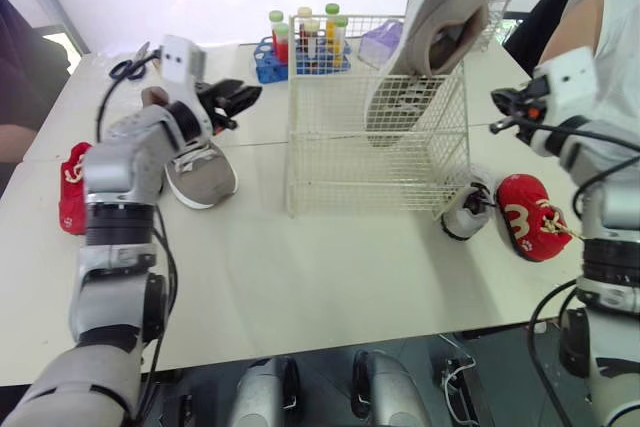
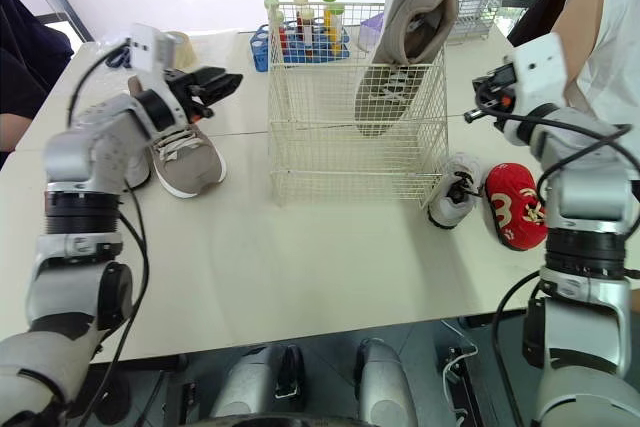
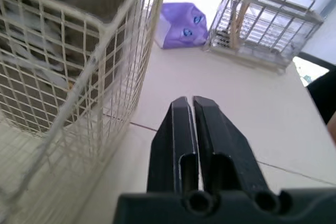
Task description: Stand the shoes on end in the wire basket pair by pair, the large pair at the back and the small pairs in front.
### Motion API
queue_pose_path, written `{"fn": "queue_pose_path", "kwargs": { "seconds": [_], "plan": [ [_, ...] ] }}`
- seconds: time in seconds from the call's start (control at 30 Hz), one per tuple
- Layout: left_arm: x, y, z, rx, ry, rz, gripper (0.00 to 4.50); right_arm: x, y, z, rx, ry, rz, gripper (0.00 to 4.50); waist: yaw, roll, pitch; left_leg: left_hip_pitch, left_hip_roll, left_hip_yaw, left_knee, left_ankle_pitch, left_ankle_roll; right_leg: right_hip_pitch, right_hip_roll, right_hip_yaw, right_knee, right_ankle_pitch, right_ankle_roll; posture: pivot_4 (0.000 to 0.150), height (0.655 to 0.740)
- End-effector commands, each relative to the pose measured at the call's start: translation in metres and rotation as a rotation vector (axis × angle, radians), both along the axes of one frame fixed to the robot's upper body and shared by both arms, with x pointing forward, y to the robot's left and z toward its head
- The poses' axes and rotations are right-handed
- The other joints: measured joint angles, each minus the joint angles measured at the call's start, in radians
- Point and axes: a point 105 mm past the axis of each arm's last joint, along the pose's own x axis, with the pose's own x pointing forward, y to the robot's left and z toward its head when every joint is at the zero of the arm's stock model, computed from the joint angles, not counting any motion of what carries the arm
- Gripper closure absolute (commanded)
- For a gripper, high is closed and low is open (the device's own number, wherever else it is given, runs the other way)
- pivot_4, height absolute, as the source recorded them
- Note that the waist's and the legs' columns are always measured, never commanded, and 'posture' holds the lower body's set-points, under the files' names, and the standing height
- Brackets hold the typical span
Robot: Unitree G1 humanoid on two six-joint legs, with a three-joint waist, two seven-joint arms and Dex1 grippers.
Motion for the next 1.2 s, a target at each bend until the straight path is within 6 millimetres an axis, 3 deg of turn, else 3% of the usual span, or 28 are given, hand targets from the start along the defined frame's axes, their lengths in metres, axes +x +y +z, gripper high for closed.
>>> {"fn": "queue_pose_path", "kwargs": {
  "seconds": [0.03, 0.3, 0.53, 0.77, 0.97, 1.2],
  "plan": [
    [0.007, -0.003, 0.015, 0.039, -0.101, 0.05, 4.37, 0.011, 0.002, 0.013, -0.036, -0.085, 0.019, 4.5, -0.004, 0.0, 0.0, 0.0, 0.0, 0.0, 0.0, 0.0, 0.0, 0.0, 0.0, 0.0, 0.0, 0.0, 0.0, 0.15, 0.74],
    [0.002, -0.025, 0.005, 0.031, -0.097, -0.017, 4.37, 0.017, 0.038, 0.002, -0.024, -0.067, 0.176, 4.5, -0.01, 0.0, 0.0, 0.001, 0.001, 0.001, -0.001, 0.0, 0.0, 0.0, 0.001, 0.0, 0.0, 0.0, 0.0, 0.15, 0.74],
    [-0.016, -0.038, 0.0, 0.038, -0.07, -0.078, 4.37, 0.013, 0.06, -0.009, -0.026, -0.033, 0.259, 4.5, -0.008, 0.0, 0.0, 0.001, 0.001, 0.0, -0.001, 0.0, -0.001, 0.0, 0.001, 0.0, 0.0, 0.0, 0.0, 0.15, 0.74],
    [-0.04, -0.026, 0.004, 0.047, -0.043, -0.082, 4.37, 0.002, 0.086, -0.008, 0.002, -0.018, 0.347, 4.5, -0.01, 0.001, 0.0, 0.001, 0.002, -0.002, -0.001, 0.0, -0.001, -0.001, 0.001, 0.0, 0.001, 0.0, 0.0, 0.15, 0.74],
    [-0.058, -0.01, -0.004, 0.091, 0.011, -0.062, 4.37, -0.004, 0.101, -0.008, 0.022, -0.009, 0.38, 4.5, -0.005, 0.001, 0.0, 0.0, 0.003, -0.002, -0.001, 0.0, -0.001, -0.001, 0.001, 0.0, 0.001, 0.0, 0.0, 0.15, 0.74],
    [-0.066, -0.002, -0.019, 0.126, 0.069, -0.055, 4.37, -0.005, 0.099, -0.015, -0.037, 0.016, 0.36, 4.5, -0.006, 0.001, 0.0, 0.001, 0.003, -0.002, -0.001, 0.0, -0.001, -0.001, 0.001, 0.0, 0.001, 0.0, 0.0, 0.15, 0.74]
  ]
}}
